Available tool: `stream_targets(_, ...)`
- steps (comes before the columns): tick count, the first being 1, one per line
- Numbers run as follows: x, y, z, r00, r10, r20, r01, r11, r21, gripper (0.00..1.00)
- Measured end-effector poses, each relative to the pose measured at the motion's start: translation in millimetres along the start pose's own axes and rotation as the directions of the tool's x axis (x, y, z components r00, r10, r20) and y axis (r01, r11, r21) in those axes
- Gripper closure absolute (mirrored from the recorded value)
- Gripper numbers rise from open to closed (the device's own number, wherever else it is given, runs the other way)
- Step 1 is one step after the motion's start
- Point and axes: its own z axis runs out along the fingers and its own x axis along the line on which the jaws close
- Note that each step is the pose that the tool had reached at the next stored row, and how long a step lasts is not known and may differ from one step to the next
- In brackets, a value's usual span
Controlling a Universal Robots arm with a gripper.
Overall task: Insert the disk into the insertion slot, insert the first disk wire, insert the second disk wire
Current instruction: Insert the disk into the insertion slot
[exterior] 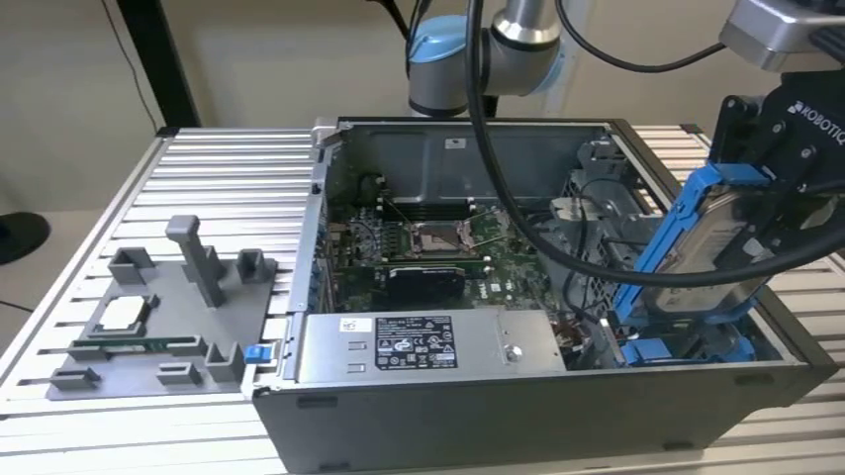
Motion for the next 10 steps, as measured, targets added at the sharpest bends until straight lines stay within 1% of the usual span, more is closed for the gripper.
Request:
stream_targets(4,0.4,-0.6,7.1,1.0000,0.000,0.0009,0.000,1.0000,-0.0001,1.00)
stream_targets(10,0.8,-2.0,14.2,1.0000,0.000,0.0013,0.000,1.0000,0.0000,1.00)
